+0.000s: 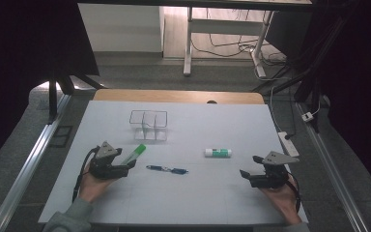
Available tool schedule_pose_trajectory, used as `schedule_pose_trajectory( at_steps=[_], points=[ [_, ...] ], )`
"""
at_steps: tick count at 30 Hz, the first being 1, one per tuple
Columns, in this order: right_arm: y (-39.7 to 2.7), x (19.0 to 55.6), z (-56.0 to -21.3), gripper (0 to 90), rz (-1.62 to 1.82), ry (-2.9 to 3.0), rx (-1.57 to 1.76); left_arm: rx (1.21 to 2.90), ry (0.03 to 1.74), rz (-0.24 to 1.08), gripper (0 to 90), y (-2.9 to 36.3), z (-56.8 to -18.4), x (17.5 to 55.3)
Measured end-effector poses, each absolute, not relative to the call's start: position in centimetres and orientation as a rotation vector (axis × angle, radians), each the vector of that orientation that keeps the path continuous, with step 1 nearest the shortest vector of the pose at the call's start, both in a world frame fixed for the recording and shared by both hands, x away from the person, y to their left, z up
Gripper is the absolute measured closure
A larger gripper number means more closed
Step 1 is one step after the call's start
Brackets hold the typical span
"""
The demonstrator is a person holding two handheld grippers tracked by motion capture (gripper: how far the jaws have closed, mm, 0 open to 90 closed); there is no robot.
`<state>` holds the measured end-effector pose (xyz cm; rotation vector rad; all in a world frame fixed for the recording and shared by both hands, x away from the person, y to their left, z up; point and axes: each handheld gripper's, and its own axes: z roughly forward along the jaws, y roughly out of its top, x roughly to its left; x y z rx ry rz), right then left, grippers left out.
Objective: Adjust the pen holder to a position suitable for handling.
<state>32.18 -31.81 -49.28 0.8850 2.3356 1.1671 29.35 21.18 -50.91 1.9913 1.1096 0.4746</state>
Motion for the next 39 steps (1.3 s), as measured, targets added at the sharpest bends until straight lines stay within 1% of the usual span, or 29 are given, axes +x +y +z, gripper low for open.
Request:
schedule_pose_trajectory(
  at_steps=[24, 39],
  points=[
    [-31.6, 32.3, -49.4, 21.6, 1.164, 2.330, 0.896, 1.967, 1.149, 0.466, 28.2, 22.1, -49.9, 33.4],
    [-31.6, 32.3, -49.5, 21.7, 1.159, 2.330, 0.900, 1.947, 1.215, 0.477, 33.8, 23.0, -50.0, 36.1]
  ],
)
